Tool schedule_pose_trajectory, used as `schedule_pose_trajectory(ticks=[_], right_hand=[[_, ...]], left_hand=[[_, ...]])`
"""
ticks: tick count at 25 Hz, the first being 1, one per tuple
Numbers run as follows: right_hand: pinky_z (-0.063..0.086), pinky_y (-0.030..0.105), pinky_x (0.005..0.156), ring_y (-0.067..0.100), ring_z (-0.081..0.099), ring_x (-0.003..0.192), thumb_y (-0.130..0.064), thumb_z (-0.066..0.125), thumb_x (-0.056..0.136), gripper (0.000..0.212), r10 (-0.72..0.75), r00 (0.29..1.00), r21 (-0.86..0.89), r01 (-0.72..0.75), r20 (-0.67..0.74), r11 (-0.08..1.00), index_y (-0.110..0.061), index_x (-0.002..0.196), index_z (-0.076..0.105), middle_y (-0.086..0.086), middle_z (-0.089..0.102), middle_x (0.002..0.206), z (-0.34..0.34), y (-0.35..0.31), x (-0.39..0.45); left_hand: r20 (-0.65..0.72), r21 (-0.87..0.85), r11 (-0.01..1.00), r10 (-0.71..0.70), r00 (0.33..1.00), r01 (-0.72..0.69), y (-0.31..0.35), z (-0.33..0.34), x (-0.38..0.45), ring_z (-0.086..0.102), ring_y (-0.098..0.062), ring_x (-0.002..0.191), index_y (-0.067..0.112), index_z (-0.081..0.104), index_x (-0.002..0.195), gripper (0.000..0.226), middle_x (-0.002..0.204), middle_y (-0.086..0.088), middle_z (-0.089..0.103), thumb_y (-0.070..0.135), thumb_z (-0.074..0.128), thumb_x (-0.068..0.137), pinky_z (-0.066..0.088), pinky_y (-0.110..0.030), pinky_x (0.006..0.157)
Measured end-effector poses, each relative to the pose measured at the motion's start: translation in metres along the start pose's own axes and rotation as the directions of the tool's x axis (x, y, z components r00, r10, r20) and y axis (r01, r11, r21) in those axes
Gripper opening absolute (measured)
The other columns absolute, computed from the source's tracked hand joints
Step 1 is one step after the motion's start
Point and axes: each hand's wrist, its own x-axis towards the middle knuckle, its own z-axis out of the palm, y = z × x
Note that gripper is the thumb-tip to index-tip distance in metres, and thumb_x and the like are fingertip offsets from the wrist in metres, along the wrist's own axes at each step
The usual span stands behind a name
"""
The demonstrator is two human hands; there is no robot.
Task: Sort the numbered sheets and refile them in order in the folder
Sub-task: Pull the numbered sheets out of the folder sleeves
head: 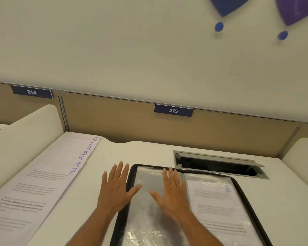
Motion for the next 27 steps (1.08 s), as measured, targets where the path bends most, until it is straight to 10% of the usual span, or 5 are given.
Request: schedule_pose_trajectory(ticks=[8, 13, 16, 19, 27], right_hand=[[-0.033, 0.04, 0.109, 0.026, -0.013, 0.153, -0.091, -0.004, 0.076, 0.088, 0.225, 0.974, -0.086, -0.222, 0.026, 0.971, -0.043, 0.139, -0.044, -0.001, -0.026, 0.161, -0.007, 0.14, -0.057], [-0.022, 0.052, 0.118, 0.024, -0.022, 0.152, -0.089, -0.015, 0.064, 0.109, 0.344, 0.931, -0.144, -0.326, 0.123, 0.934, -0.031, 0.156, -0.019, 0.002, -0.024, 0.165, -0.015, 0.192, -0.089], [-0.014, 0.054, 0.12, 0.025, -0.018, 0.153, -0.091, -0.024, 0.057, 0.123, 0.368, 0.918, -0.131, -0.351, 0.145, 0.927, -0.026, 0.159, -0.007, 0.005, -0.017, 0.167, -0.016, 0.205, -0.098], [-0.007, 0.051, 0.123, 0.024, -0.009, 0.155, -0.09, -0.022, 0.06, 0.122, 0.374, 0.917, -0.101, -0.362, 0.142, 0.927, -0.027, 0.16, 0.007, 0.004, -0.005, 0.168, -0.017, 0.213, -0.097], [0.044, 0.045, 0.105, 0.026, 0.052, 0.122, -0.046, 0.064, 0.092, 0.065, 0.666, 0.745, 0.157, -0.655, -0.024, 0.739, -0.018, 0.145, 0.04, 0.004, 0.058, 0.135, -0.051, 0.226, -0.076]], left_hand=[[0.179, -0.015, 0.984, 0.177, 0.968, -0.177, 0.111, 0.052, -0.015, 0.045, -0.034, 0.139, 0.02, 0.047, 0.148, 0.096, 0.155, -0.009, 0.042, 0.088, 0.021, 0.086, 0.033, -0.061, 0.107], [0.172, -0.043, 0.977, 0.213, 0.962, -0.208, 0.142, 0.084, -0.037, -0.016, -0.023, 0.149, 0.033, -0.012, 0.153, 0.108, 0.159, 0.005, -0.021, 0.1, -0.001, 0.068, -0.025, -0.046, 0.114], [0.392, -0.044, 0.984, 0.177, 0.903, -0.174, 0.143, 0.085, -0.051, 0.04, -0.03, 0.14, 0.028, 0.044, 0.148, 0.096, 0.155, -0.007, 0.04, 0.093, 0.03, 0.079, -0.005, -0.044, 0.115], [0.398, -0.032, 0.982, 0.185, 0.898, -0.187, 0.141, 0.093, -0.054, 0.055, -0.029, 0.13, 0.026, 0.058, 0.138, 0.089, 0.144, -0.007, 0.055, 0.09, 0.037, 0.08, 0.006, -0.045, 0.113], [0.382, 0.006, 0.981, 0.177, 0.907, -0.194, 0.139, 0.096, -0.055, 0.053, -0.029, 0.131, 0.025, 0.057, 0.14, 0.088, 0.146, -0.007, 0.053, 0.089, 0.036, 0.082, 0.008, -0.047, 0.113]])
